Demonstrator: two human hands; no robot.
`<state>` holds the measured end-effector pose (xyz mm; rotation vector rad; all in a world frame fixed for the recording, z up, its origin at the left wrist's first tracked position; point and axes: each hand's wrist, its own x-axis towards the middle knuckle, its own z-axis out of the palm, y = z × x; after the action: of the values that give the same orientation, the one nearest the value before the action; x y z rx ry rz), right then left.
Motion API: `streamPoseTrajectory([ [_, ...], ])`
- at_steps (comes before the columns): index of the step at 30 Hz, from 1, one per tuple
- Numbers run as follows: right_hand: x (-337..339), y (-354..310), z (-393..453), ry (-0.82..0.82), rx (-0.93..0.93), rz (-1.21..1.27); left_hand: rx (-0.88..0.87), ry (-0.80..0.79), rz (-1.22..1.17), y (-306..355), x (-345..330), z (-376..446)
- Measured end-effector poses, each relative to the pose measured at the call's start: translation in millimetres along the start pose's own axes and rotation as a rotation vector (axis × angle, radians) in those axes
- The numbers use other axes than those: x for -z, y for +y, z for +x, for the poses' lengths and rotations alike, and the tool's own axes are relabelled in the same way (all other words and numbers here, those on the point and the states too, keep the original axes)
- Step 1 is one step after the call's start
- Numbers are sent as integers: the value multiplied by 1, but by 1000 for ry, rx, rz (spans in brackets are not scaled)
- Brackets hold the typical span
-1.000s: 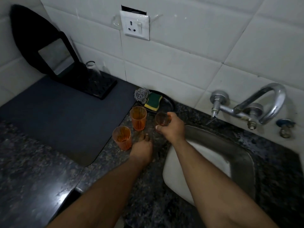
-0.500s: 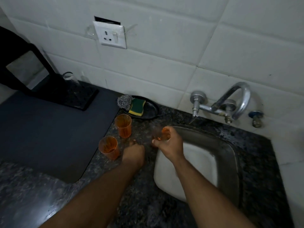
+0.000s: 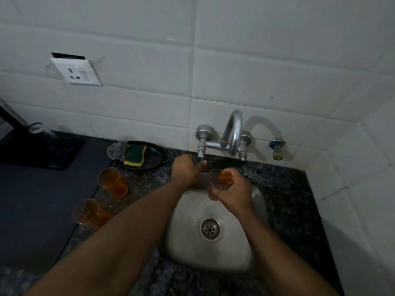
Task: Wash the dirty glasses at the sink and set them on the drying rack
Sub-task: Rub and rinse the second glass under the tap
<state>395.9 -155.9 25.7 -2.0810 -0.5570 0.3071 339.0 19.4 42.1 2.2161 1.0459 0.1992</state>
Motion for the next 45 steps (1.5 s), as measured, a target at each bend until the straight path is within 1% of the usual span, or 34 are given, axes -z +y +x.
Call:
streamPoseTrajectory([
  [3, 12, 2, 10, 3, 23, -3, 55, -1, -55, 22, -12, 16],
  [5, 17, 3, 14, -7, 23, 2, 107, 31, -92, 26, -20, 20],
  [9, 17, 6, 18, -19, 44, -14, 136, 71, -152, 23, -28, 22],
  [17, 13, 18, 10, -22, 16, 8, 99, 83, -212, 21, -30, 25],
  [26, 17, 13, 8, -9, 16, -3, 86, 82, -207, 18, -29, 20],
  [29, 17, 11, 8, 4, 24, 2, 126, -5, -136, 12, -29, 14],
  [31, 16, 11, 9, 10, 7, 12, 138, -107, -98, 4, -31, 7],
  [33, 15, 14, 11, -6, -9, 45, 19, -306, -106, 0, -34, -7],
  [35, 16, 14, 8, -66, -18, 73, -133, -509, -179, -2, -38, -23],
  [36, 18, 14, 5, -101, -19, 85, -178, -541, -224, -4, -42, -28],
  [38, 21, 15, -2, -145, -13, 104, -212, -503, -338, -11, -49, -31],
  [40, 23, 19, -9, -110, 49, 75, -234, -472, -349, -19, -53, -31],
  [42, 25, 27, -16, -54, 215, -49, -253, -475, -246, -22, -52, -33],
  [43, 26, 28, -19, -55, 325, -129, -255, -478, -202, -23, -50, -35],
  [45, 26, 30, -24, -156, 484, -276, -250, -481, -169, -26, -46, -35],
])
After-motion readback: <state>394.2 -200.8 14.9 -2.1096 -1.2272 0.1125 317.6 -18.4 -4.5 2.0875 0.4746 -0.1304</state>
